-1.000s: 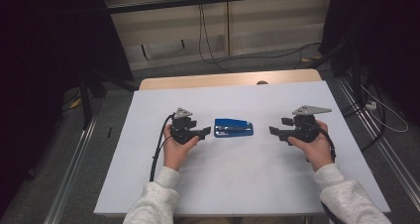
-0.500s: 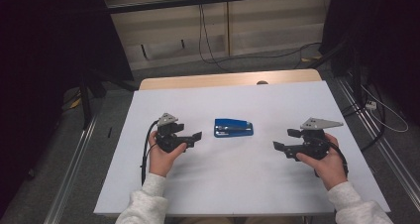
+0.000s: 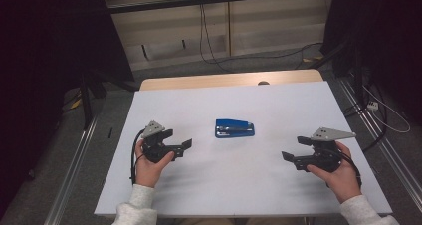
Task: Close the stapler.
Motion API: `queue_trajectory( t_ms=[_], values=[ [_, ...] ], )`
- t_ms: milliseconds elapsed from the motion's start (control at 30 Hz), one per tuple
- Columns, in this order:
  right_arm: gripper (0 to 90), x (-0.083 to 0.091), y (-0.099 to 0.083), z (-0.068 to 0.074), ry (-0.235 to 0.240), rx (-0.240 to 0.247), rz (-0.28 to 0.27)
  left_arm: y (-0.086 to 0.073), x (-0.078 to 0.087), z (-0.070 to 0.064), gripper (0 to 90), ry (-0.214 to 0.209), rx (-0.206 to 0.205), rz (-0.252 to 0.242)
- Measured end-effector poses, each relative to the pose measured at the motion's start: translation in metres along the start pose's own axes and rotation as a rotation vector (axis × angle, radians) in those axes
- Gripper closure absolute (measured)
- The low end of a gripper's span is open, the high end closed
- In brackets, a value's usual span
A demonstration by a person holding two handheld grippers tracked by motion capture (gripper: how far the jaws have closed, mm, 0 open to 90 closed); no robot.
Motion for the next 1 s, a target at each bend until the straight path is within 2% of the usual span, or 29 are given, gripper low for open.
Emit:
queue_trajectory(
  t_ms=[233, 300, 533, 767, 867, 1000],
  values=[
    [16.4, 0.009, -0.008, 0.003, -0.012, 0.011, 0.001, -0.008, 0.015, 0.002, 9.7, -0.014, 0.002, -0.011],
    [15.7, 0.010, -0.011, 0.004, -0.011, 0.008, 0.012, -0.011, 0.020, 0.003, 9.5, -0.006, 0.010, -0.017],
    [15.2, 0.020, -0.016, 0.007, -0.001, 0.012, 0.011, -0.024, 0.042, 0.008, 8.9, -0.001, -0.007, -0.018],
    [14.3, 0.028, -0.019, 0.005, -0.006, 0.003, 0.009, -0.040, 0.067, 0.015, 8.7, 0.022, 0.011, -0.031],
    [14.1, 0.028, -0.019, 0.005, -0.008, 0.001, 0.004, -0.045, 0.072, 0.016, 8.6, 0.025, 0.009, -0.033],
    [13.7, 0.026, -0.019, 0.005, -0.009, 0.014, 0.016, -0.043, 0.071, 0.017, 7.9, 0.020, 0.014, -0.051]
  ],
)
Point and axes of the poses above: each handheld gripper's, and its own axes: x roughly backward along the jaws, y roughly out of its top, z roughly to its left, the point moved 3 cm from there along -x, roughly forward along the jaws, and after that the axes turned 4 degrees about -x, right-handed, at the moved point
